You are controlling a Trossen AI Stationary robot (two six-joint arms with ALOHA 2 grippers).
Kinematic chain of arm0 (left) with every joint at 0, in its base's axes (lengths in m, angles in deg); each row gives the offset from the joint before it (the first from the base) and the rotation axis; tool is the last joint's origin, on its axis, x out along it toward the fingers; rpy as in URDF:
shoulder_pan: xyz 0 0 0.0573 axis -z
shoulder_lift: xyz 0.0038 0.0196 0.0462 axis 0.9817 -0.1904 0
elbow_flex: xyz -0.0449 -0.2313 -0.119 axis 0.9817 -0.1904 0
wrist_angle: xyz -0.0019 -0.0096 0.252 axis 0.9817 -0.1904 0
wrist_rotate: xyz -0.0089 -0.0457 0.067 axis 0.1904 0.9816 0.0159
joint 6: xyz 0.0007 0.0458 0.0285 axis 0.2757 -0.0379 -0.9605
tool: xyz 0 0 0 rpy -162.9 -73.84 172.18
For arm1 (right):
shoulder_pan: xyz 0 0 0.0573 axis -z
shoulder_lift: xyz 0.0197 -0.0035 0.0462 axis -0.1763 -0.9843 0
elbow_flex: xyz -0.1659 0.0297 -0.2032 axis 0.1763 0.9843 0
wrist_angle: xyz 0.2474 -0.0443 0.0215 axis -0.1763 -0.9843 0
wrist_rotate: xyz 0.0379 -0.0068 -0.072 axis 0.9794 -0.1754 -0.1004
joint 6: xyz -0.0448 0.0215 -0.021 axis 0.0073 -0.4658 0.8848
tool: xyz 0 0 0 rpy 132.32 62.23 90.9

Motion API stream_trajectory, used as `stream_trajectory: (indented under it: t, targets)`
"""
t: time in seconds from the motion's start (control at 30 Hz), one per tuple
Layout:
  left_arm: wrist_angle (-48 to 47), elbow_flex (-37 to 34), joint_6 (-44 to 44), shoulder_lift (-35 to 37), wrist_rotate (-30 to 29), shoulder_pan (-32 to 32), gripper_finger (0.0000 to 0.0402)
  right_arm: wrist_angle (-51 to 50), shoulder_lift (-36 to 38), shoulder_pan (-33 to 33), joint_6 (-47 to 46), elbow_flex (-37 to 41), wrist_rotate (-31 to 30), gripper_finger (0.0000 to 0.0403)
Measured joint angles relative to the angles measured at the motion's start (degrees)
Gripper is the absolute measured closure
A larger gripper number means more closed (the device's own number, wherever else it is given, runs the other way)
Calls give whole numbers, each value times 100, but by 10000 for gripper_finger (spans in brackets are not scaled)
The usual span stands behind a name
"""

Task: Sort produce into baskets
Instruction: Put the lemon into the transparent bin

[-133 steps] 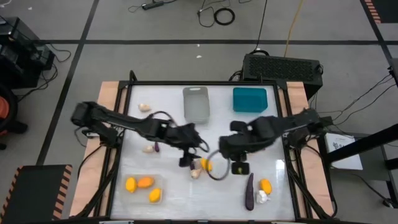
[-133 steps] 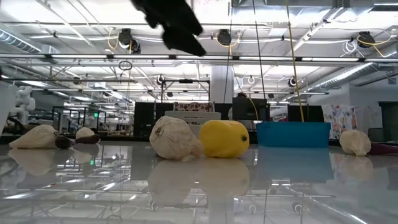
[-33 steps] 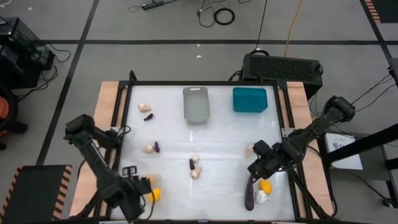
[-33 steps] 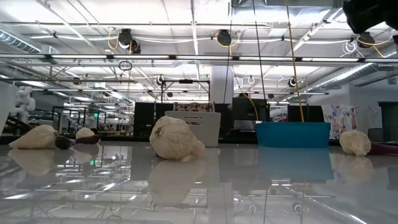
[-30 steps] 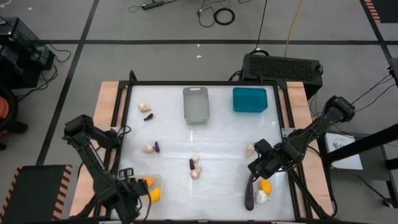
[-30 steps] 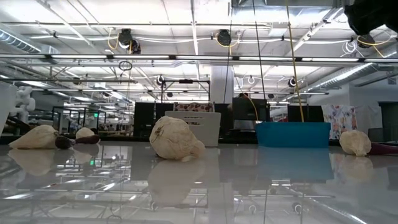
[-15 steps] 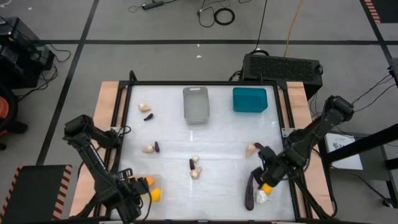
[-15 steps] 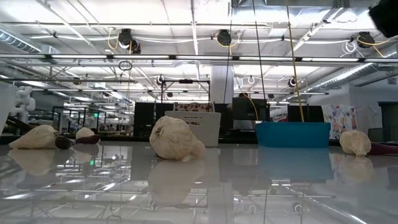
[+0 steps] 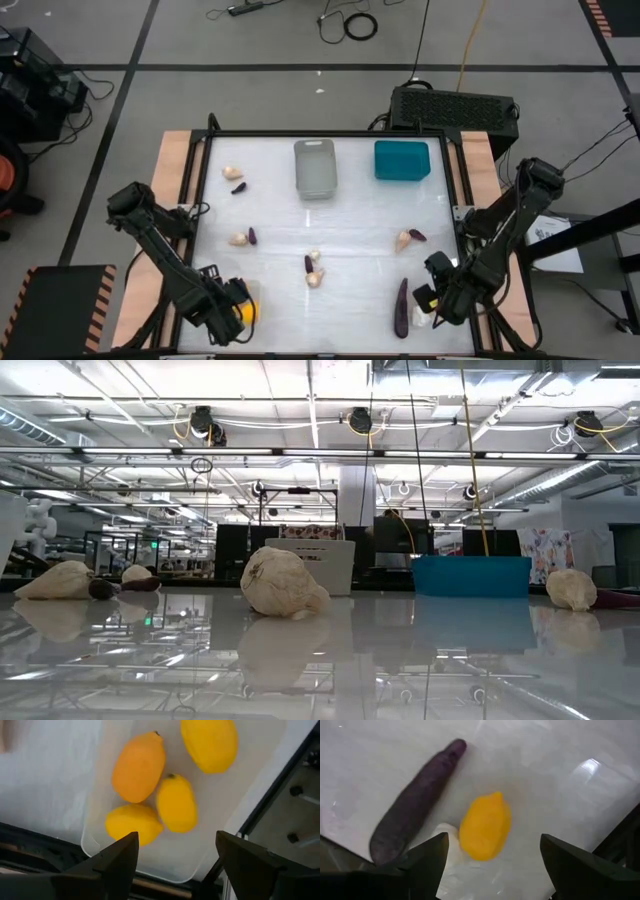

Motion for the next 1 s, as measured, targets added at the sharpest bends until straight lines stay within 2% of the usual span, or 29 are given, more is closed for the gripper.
stream_trajectory:
  t: [0.1,0.3,0.47,0.67,1.0]
  targets:
    - [64,17,-205,0,32,-162,127,0,-112,-65,-184,0,7,96]
    - [741,174,-768,-1,-691,-570,128,256,-335,-112,-502,0,9,96]
    - [1071,195,-1174,-2,-955,-910,128,678,-721,-138,-551,0,13,96]
    - [1220,195,-1491,-2,-1069,-1235,128,320,-1100,-141,-954,0,17,96]
    - [1568,195,-1777,-2,-1069,-1625,128,549,-1474,-149,-968,0,27,98]
